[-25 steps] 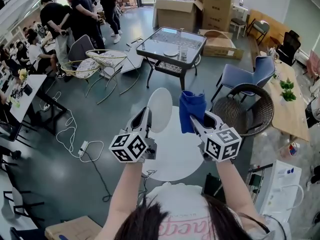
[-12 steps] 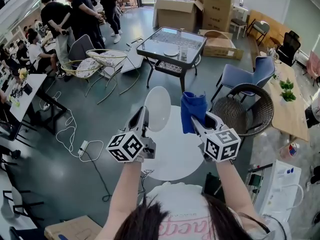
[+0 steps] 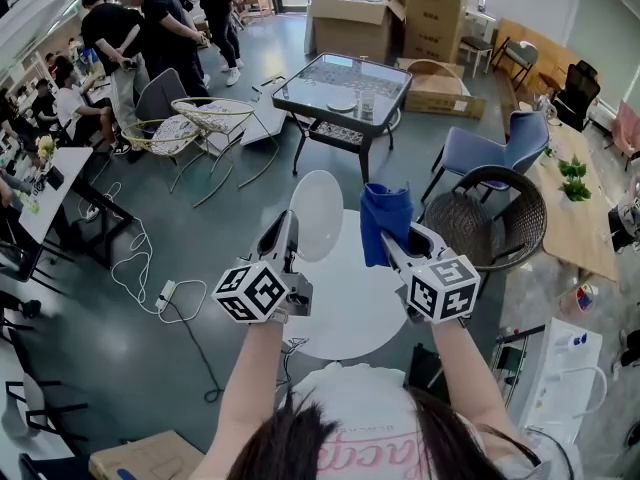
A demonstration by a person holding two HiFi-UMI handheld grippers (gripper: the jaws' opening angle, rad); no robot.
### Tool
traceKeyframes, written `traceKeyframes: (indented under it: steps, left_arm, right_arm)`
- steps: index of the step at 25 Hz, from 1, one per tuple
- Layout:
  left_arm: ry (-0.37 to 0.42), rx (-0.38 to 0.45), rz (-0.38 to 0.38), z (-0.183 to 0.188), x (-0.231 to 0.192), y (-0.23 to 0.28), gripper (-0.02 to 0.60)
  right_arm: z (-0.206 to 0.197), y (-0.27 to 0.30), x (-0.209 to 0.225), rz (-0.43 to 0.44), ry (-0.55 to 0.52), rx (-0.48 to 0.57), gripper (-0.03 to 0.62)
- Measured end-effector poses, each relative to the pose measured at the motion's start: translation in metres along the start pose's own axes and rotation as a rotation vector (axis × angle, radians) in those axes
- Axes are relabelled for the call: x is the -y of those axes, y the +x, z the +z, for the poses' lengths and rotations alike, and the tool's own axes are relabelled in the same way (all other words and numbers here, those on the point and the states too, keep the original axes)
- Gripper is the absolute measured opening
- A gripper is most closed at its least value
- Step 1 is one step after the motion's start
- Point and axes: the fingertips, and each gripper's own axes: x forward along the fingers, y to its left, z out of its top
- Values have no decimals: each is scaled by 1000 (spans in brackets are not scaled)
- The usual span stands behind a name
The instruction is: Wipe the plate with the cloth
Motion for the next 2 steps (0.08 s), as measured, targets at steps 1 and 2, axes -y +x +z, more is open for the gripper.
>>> traceKeyframes:
  steps: [1,2]
  left_arm:
    - [0,0,-1,-1,0,0,21]
    - [0,1,-3,-1,0,0,21]
  right_arm:
    - [-1,0,0,1,0,0,132]
    - [-1,0,0,2,1,1,132]
